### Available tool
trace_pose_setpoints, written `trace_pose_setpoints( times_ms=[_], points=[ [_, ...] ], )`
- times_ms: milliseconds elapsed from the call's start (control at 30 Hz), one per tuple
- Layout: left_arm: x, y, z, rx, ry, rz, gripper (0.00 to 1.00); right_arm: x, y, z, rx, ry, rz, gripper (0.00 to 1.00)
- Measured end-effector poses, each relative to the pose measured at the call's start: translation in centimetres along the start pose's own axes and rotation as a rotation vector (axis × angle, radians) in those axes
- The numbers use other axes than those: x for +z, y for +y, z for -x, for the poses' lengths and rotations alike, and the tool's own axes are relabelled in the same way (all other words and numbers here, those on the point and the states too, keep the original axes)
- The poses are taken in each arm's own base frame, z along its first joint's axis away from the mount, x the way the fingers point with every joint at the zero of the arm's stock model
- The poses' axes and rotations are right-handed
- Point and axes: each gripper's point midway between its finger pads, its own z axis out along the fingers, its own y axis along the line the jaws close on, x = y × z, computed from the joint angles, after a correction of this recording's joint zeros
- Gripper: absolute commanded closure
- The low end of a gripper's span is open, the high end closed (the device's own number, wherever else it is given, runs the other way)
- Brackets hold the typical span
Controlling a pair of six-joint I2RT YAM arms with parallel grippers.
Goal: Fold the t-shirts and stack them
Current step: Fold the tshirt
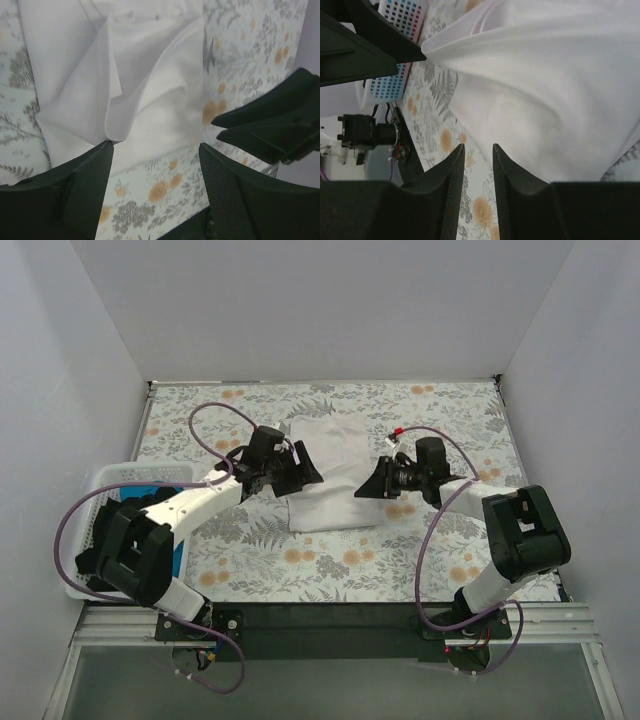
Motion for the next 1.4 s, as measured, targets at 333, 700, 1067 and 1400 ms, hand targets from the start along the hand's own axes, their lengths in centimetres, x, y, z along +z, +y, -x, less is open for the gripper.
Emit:
trace_pose_setpoints(
  times_ms=[333,700,1067,1400],
  points=[
    [2.2,7.8,-8.8,-0.056,0.222,0.209,0.38,-1.5,-5.3,-10.0,0.277,0.157,-0.097,0.66],
    [2.5,6.1,-4.7,-0.033,0.093,0.225,0.39,-2.3,-4.6,-7.8,0.161,0.095,-0.120,0.65],
    [2.9,5.7,-3.4,-0.023,0.075,0.256,0.27,-2.4,-3.7,-0.3,-0.135,0.024,-0.265,0.57],
    [-1.3,9.5,-3.9,-0.073,0.007,0.436,0.25,4.3,0.3,1.0,-0.474,0.172,-0.215,0.52]
  ],
)
